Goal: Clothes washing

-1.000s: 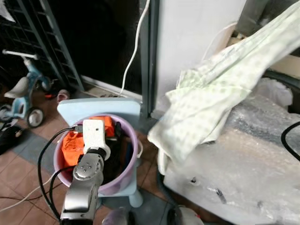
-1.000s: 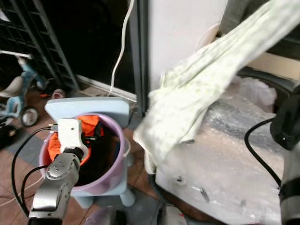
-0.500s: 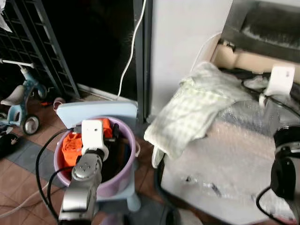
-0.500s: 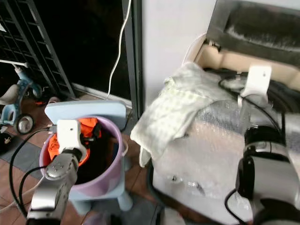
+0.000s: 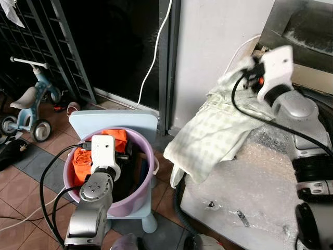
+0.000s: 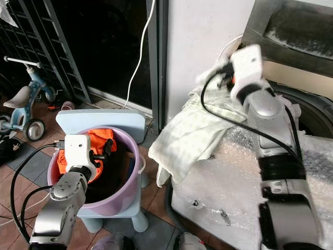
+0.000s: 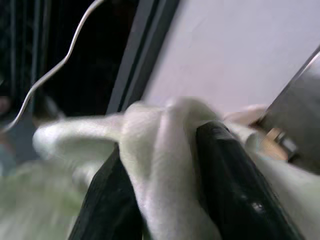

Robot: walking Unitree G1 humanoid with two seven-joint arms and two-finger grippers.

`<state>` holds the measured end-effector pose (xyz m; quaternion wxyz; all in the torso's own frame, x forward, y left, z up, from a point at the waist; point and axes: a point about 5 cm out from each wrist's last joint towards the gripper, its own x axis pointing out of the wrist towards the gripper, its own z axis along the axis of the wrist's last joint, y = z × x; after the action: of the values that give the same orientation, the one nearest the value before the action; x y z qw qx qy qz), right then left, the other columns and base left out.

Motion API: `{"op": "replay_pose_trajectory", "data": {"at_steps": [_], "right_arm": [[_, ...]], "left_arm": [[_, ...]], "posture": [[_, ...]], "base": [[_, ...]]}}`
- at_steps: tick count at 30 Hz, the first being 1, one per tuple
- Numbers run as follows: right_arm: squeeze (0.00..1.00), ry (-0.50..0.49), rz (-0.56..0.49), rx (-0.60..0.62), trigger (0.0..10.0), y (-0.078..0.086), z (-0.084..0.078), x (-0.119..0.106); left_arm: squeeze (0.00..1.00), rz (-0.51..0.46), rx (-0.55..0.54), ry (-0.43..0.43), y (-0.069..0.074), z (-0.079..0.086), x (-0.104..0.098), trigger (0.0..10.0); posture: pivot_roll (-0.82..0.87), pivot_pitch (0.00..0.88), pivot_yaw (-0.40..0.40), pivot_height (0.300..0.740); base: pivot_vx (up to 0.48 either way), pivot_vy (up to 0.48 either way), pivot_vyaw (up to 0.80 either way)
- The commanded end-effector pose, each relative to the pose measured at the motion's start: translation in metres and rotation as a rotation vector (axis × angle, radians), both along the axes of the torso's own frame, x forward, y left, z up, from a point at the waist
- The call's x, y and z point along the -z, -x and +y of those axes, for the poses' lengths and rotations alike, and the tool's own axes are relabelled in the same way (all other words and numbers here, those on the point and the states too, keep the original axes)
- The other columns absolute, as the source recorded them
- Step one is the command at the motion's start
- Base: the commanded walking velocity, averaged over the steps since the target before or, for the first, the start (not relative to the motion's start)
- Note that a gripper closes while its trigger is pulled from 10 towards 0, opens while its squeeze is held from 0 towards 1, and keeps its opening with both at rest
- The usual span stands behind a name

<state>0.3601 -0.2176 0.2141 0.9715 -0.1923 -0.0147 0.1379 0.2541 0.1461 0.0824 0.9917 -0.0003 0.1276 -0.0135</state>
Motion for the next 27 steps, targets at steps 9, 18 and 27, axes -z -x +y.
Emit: {"op": "replay_pose_trajectory", "data": {"at_steps": [9,18,27], "right_arm": [[1.0,0.08,0.136,-0.389,10.0,0.03,-0.005,-0.022],[1.0,0.366,0.24,-0.481,10.0,0.03,0.033,0.026],[0.0,0.589,0.281,-0.445,0.0,0.033,0.025,0.045]], "left_arm": [[0.0,0.024,0.027,-0.01,0.001,-0.001,0.002,10.0],[0.0,0.033,0.029,-0.018,0.003,0.001,0.001,10.0],[0.0,0.049,0.026,-0.015,0.005,0.0,0.003,10.0]], "posture": [[-0.06,0.027,0.021,0.74],[-0.04,0.029,0.017,0.74],[-0.04,0.044,0.011,0.74]], "base": [[0.0,0.0,0.0],[0.0,0.0,0.0],[0.0,0.0,0.0]]}}
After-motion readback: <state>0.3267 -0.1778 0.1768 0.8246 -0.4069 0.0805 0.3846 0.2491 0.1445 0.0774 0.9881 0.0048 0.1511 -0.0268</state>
